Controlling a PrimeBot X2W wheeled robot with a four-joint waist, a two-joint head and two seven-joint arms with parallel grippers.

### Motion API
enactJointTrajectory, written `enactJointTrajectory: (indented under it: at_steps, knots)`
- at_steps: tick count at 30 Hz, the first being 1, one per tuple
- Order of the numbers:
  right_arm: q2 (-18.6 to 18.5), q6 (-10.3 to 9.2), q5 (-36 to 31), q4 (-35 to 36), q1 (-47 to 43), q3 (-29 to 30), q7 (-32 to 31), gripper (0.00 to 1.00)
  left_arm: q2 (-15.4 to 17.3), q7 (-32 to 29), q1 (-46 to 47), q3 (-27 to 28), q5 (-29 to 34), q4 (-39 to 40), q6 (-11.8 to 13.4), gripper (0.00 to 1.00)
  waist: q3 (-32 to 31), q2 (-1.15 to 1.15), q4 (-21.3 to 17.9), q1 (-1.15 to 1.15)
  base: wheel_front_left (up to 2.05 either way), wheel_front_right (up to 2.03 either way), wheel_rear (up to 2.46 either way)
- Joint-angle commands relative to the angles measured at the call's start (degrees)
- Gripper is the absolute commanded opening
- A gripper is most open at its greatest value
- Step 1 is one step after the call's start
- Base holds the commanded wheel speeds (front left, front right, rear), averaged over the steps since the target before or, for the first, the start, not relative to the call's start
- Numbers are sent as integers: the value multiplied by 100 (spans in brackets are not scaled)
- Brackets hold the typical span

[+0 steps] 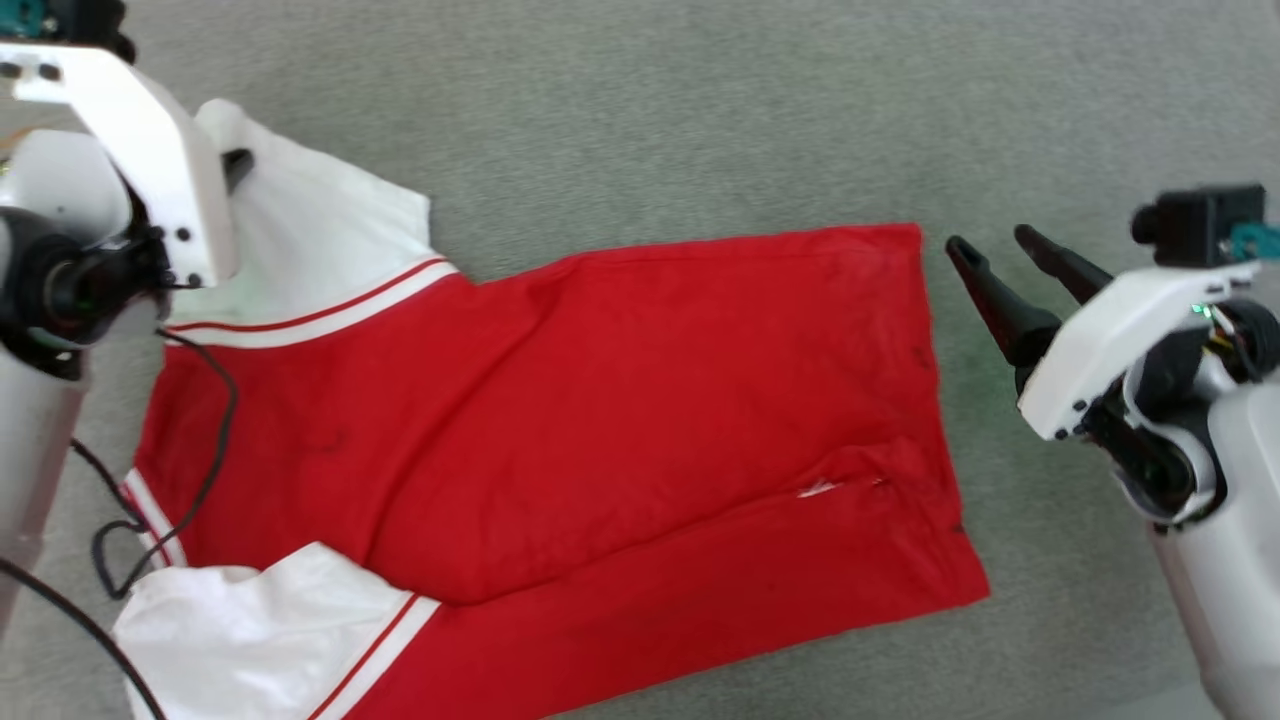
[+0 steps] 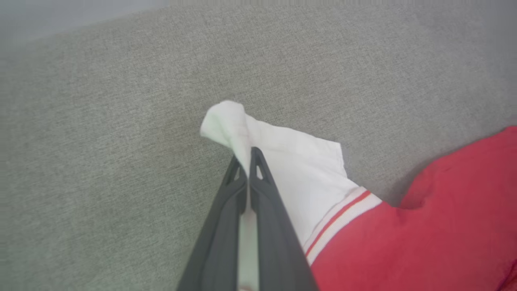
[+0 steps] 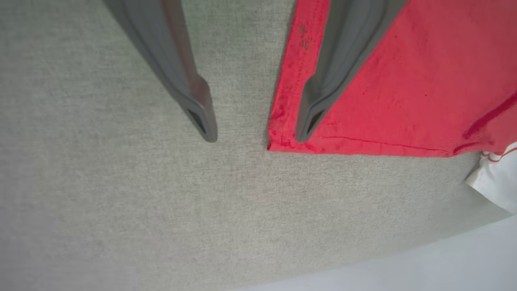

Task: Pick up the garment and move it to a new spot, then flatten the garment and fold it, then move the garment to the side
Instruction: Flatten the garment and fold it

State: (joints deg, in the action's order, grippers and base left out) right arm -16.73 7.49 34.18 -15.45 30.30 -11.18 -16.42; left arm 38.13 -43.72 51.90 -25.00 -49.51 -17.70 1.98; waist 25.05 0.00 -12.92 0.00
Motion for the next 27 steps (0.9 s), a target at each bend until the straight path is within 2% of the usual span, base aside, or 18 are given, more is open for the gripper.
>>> enactJointTrajectory:
  at_steps: [1, 6, 11, 12, 14, 22, 27]
  knots:
    - [-110, 0, 34, -198, 247, -145, -251, 100, -96, 69, 89, -42, 39, 86, -30, 0, -11, 0, 245, 0, 0, 0, 0]
    - [-327, -1, 173, -802, 843, -585, -1215, 100, -227, 155, 165, -132, 88, 256, -86, 0, 106, 0, 555, 0, 0, 0, 0]
    - [-419, 0, 393, -1296, 1062, -930, -2228, 100, -262, 270, 97, -157, 91, 359, -136, 0, 193, 0, 744, 0, 0, 0, 0]
    - [-419, -1, 420, -1372, 1062, -974, -2401, 62, -266, 287, 65, -161, 85, 366, -140, 0, 194, 0, 777, 0, 0, 0, 0]
    - [-420, 0, 458, -1415, 1127, -1004, -2520, 0, -262, 350, 20, -144, 62, 373, -162, 0, 198, 0, 826, 0, 0, 0, 0]
    - [-645, 0, 422, -1049, 1426, -812, -2151, 0, -259, 829, -256, 45, -23, 438, -182, 0, 6, 0, 955, 0, 0, 0, 0]
    - [-746, -1, 382, -578, 1046, -678, -1752, 0, -217, 1336, -841, 250, -119, 639, -105, 0, -309, 0, 989, 0, 0, 0, 0]
